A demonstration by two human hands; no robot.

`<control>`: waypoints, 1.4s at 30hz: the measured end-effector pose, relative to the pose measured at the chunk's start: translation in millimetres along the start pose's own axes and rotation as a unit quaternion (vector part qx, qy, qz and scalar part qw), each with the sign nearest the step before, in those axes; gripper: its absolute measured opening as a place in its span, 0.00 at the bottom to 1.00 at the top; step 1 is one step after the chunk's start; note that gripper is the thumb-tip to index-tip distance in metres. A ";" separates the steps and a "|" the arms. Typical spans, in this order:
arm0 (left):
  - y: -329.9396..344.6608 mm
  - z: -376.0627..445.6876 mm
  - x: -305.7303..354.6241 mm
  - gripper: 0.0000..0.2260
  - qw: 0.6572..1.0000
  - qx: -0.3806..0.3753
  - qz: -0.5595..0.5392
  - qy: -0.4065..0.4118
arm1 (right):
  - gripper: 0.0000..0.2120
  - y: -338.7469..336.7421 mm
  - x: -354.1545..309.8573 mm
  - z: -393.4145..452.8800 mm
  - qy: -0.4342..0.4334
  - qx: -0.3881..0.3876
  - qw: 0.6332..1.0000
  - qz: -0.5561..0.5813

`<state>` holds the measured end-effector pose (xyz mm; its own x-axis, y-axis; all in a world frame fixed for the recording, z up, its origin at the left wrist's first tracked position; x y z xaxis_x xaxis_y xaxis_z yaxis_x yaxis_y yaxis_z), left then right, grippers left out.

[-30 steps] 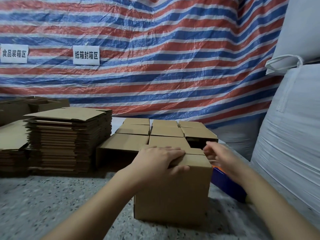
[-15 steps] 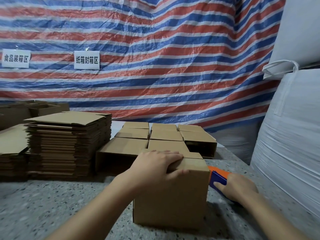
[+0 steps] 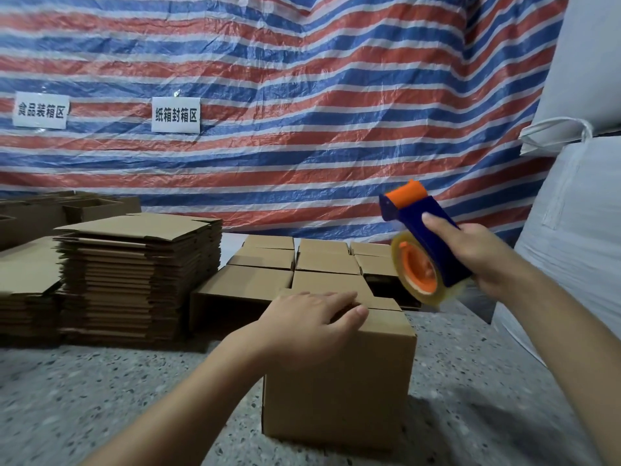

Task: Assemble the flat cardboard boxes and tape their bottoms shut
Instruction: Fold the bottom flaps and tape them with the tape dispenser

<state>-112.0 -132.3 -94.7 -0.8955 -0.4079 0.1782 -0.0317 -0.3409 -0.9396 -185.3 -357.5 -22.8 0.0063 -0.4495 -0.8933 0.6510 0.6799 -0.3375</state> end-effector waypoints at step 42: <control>-31.6 6.0 -43.0 0.05 0.726 0.238 -0.589 -0.262 | 0.32 72.9 -44.7 1.1 0.072 -0.321 0.941 -0.077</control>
<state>-69.8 -109.1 -71.0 -0.0753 0.1806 0.9807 -0.3708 -0.9180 0.1406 -137.2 -288.5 -7.2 -0.1831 -0.5203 -0.8341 0.0417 0.8436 -0.5353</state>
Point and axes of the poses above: each hand's wrist, its own z-axis towards the middle knuckle, its own y-axis out of the palm, x = y × z, the point moved 7 cm from there along z, towards the middle knuckle, and after that the axes turned 3 degrees about y, right-handed, at the moved point
